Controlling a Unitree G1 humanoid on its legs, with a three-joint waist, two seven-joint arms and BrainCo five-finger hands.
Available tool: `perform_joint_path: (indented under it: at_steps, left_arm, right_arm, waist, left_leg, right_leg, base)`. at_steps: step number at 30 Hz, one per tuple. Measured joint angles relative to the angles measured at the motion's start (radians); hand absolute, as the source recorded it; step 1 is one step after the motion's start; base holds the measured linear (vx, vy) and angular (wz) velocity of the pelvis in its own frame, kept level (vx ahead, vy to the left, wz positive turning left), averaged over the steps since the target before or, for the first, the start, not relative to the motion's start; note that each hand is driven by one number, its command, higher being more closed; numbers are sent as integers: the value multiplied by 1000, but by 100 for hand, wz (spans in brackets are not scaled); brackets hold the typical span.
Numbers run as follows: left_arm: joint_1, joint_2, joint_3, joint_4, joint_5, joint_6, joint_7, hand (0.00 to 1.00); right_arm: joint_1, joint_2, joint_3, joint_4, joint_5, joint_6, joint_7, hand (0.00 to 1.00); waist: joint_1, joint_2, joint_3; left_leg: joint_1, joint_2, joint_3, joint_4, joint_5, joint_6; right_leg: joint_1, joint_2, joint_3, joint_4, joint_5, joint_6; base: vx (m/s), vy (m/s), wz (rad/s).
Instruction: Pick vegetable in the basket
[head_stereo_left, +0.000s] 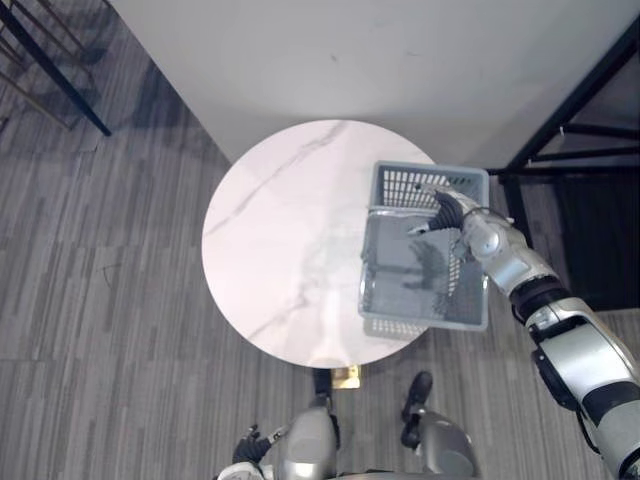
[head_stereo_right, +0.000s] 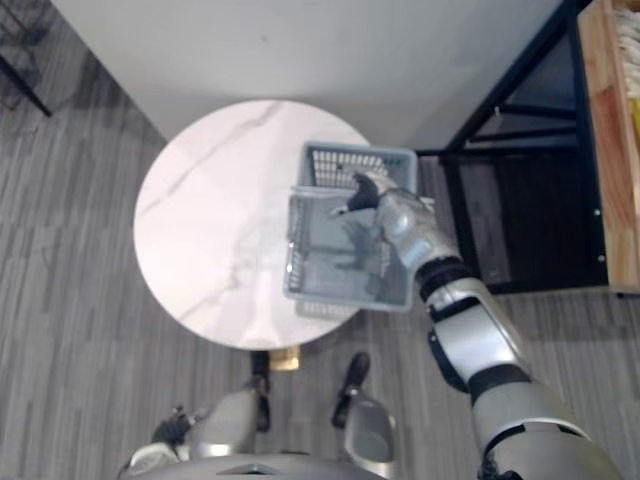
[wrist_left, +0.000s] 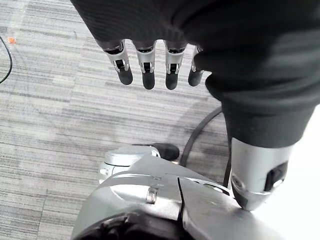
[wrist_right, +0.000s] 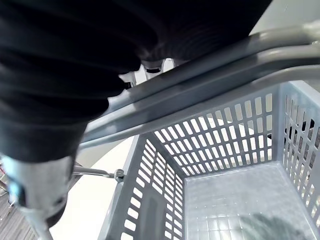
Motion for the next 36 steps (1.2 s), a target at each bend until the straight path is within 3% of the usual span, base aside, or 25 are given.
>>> perform_joint_path:
  at_steps: [22,36]
  left_arm:
    - [0,0,-3,-7,1,3,1,0]
    - [0,9,-47,-5,0,-9,9,0]
  right_arm:
    - [43,-91,133,-180,-38,-66,12,0]
    - [35,-109,121,-85,-111,-80,-40,0]
  waist:
    - [-1,2,11]
    - [0,5,9]
  left_leg:
    - [2,3,23,0,1,0]
    - [-7,0,19,0,2,1]
  right_leg:
    - [-37,1,54,33,0,0]
    - [-50,1,58,37,0,0]
  base:
    - [4,1,-3]
    - [0,1,-1]
